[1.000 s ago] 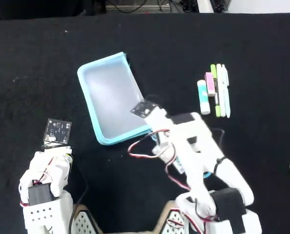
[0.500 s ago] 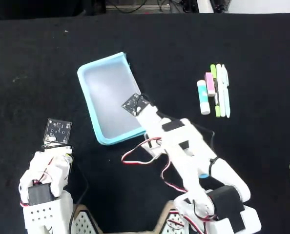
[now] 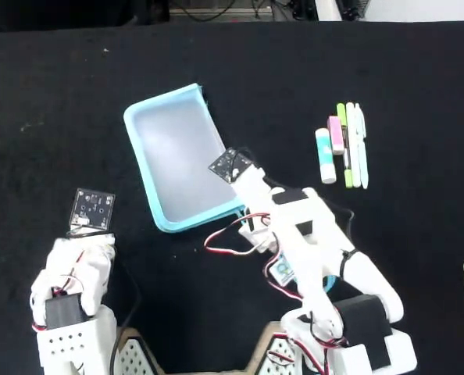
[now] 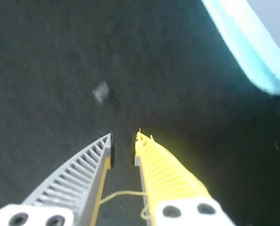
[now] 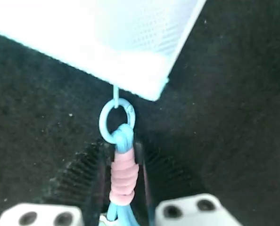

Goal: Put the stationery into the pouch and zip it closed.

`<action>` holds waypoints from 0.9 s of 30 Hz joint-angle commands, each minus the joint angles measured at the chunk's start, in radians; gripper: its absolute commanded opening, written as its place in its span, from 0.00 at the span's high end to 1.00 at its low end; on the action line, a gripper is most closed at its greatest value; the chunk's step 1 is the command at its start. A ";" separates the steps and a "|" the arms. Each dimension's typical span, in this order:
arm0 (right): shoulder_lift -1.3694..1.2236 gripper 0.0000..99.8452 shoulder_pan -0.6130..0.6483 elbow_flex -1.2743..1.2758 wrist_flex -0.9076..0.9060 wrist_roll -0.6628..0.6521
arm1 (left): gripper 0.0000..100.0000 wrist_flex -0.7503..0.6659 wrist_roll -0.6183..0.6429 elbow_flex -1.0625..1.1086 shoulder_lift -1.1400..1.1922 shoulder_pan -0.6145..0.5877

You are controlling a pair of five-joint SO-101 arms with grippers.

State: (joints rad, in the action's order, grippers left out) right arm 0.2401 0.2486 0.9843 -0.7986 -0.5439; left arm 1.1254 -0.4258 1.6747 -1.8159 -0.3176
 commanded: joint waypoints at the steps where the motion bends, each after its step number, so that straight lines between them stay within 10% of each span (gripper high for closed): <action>1: 0.042 0.99 -0.018 -0.012 -0.011 -0.002 | 0.91 -0.235 -0.101 -0.077 -0.009 -0.031; 9: 0.406 0.99 -0.008 -0.077 -0.138 0.110 | 0.91 -0.747 0.285 -0.122 -0.008 0.081; 20: 0.377 0.99 -0.011 0.065 -0.189 0.107 | 0.91 -0.646 0.381 0.024 -0.005 0.255; 27: 0.059 0.82 -0.014 -0.008 -0.172 0.117 | 0.91 -0.586 0.446 0.024 -0.005 0.251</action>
State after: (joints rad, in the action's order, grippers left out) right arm 0.4074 0.2455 1.0487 -0.9828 -0.4350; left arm 0.5194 -0.0038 1.6747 -1.8144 -0.0783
